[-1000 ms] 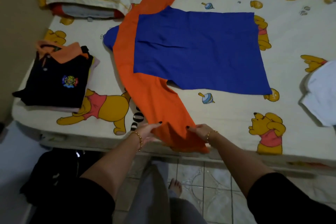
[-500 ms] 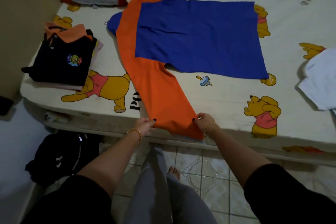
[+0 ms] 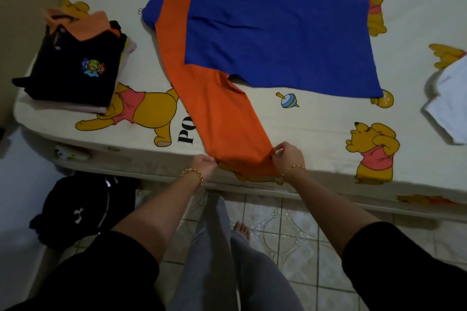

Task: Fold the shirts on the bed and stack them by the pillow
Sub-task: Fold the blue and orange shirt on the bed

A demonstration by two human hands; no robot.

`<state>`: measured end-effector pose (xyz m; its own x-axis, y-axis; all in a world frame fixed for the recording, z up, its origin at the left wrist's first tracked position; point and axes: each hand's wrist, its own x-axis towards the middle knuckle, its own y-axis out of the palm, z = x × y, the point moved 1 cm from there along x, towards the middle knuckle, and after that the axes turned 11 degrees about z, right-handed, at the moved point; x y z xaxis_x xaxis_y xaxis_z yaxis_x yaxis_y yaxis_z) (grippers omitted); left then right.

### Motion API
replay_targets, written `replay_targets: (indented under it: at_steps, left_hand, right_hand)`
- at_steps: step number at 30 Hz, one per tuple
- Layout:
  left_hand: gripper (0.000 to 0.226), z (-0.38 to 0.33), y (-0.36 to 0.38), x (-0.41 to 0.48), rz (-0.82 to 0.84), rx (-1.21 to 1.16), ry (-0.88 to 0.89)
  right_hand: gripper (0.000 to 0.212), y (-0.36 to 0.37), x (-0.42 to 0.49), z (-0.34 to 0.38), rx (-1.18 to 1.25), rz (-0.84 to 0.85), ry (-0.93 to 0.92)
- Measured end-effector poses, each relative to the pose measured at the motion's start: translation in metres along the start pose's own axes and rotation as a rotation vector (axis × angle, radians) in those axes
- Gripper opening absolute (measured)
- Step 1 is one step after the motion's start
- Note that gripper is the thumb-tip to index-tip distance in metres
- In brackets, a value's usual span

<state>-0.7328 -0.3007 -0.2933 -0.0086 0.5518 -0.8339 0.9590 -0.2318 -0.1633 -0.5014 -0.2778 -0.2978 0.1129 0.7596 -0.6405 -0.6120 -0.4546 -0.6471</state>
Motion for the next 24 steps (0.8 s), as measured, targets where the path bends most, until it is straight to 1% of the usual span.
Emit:
replay_targets:
  at_steps: [1, 2, 5, 7, 8, 9, 11, 12, 14, 17, 19, 22, 24]
  left_hand:
    - [0.009, -0.005, -0.005, 0.005, -0.068, 0.032, 0.044]
    - [0.008, -0.011, -0.011, 0.007, -0.147, 0.117, 0.096]
    - [0.025, -0.031, -0.027, 0.021, -0.373, 0.52, 0.333]
    - [0.036, -0.042, -0.031, 0.032, -0.439, 0.744, 0.49]
    - [0.044, -0.044, -0.03, 0.041, -0.426, 0.845, 0.526]
    - [0.052, -0.042, -0.03, 0.048, -0.371, 0.959, 0.523]
    - [0.062, -0.031, -0.032, 0.067, -0.239, 1.184, 0.449]
    - [0.064, -0.022, -0.036, 0.076, -0.198, 1.247, 0.42]
    - [0.069, -0.009, -0.044, 0.085, -0.197, 1.27, 0.417]
    - [0.071, -0.004, -0.049, 0.084, -0.297, 1.272, 0.42]
    - [0.068, -0.011, -0.052, 0.087, -0.323, 1.266, 0.398]
    - [0.065, -0.041, -0.069, 0.102, -0.352, 1.219, 0.379]
    - [0.065, -0.056, -0.084, 0.115, -0.345, 1.25, 0.361]
  right_hand:
    - [0.025, 0.001, 0.003, 0.008, -0.047, -0.016, -0.046]
    - [0.028, 0.002, 0.004, 0.016, -0.115, -0.041, -0.106]
    - [0.039, 0.009, 0.014, 0.047, -0.315, -0.145, -0.34]
    - [0.051, 0.02, 0.023, 0.064, -0.415, -0.128, -0.478]
    - [0.056, 0.027, 0.03, 0.071, -0.462, -0.085, -0.524]
    - [0.06, 0.035, 0.036, 0.075, -0.509, -0.032, -0.55]
    - [0.065, 0.048, 0.054, 0.075, -0.603, 0.046, -0.539]
    - [0.067, 0.052, 0.062, 0.073, -0.638, 0.045, -0.51]
    - [0.069, 0.053, 0.076, 0.066, -0.663, -0.006, -0.44]
    - [0.071, 0.05, 0.079, 0.064, -0.671, -0.087, -0.433]
    - [0.07, 0.048, 0.082, 0.072, -0.685, -0.073, -0.462]
    - [0.068, 0.039, 0.103, 0.097, -0.716, -0.046, -0.551]
    - [0.067, 0.031, 0.12, 0.11, -0.748, -0.026, -0.555]
